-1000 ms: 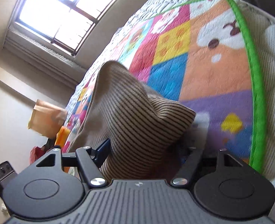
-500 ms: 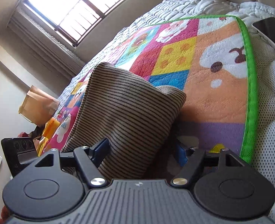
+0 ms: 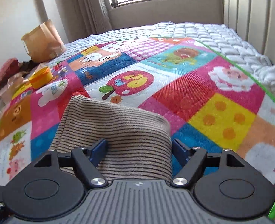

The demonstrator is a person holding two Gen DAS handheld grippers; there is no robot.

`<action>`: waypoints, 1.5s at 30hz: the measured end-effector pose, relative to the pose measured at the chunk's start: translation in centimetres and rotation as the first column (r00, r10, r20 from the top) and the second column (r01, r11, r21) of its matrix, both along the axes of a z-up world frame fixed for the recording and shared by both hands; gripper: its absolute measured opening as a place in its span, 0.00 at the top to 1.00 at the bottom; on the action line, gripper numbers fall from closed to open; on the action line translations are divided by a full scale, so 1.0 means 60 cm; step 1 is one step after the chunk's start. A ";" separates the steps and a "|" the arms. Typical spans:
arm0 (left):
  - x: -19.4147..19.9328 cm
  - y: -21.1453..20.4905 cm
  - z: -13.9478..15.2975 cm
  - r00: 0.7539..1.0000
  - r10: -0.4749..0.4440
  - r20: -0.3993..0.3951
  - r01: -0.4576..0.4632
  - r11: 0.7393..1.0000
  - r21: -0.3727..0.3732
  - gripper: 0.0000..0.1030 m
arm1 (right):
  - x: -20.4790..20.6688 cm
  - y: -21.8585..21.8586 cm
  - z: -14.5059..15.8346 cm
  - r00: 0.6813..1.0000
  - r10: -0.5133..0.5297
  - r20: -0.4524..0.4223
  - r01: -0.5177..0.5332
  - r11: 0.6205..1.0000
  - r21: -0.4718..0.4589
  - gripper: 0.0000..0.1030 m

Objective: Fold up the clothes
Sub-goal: 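Grasp the folded sweater end with the right gripper and fold it over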

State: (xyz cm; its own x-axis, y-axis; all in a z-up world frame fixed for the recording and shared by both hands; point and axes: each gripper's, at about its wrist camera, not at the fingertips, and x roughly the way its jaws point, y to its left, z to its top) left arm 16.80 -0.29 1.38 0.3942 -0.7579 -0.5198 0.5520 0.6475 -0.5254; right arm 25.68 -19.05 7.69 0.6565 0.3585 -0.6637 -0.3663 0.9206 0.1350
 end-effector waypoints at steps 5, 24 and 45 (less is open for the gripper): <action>-0.032 0.046 0.014 1.000 0.012 0.022 -0.011 0.998 -0.055 0.00 | -0.053 0.009 0.039 0.993 0.047 0.111 -0.035 0.993 -0.109 0.23; 0.020 0.229 0.008 0.864 0.496 -0.089 -0.503 0.858 -0.100 0.00 | -0.237 0.153 -0.049 0.917 0.166 0.362 -0.059 0.956 -0.288 0.53; 0.029 0.232 0.056 0.876 0.481 -0.032 -0.479 0.861 -0.172 0.00 | -0.337 0.179 -0.056 0.841 0.414 0.349 -0.190 0.830 -0.524 0.79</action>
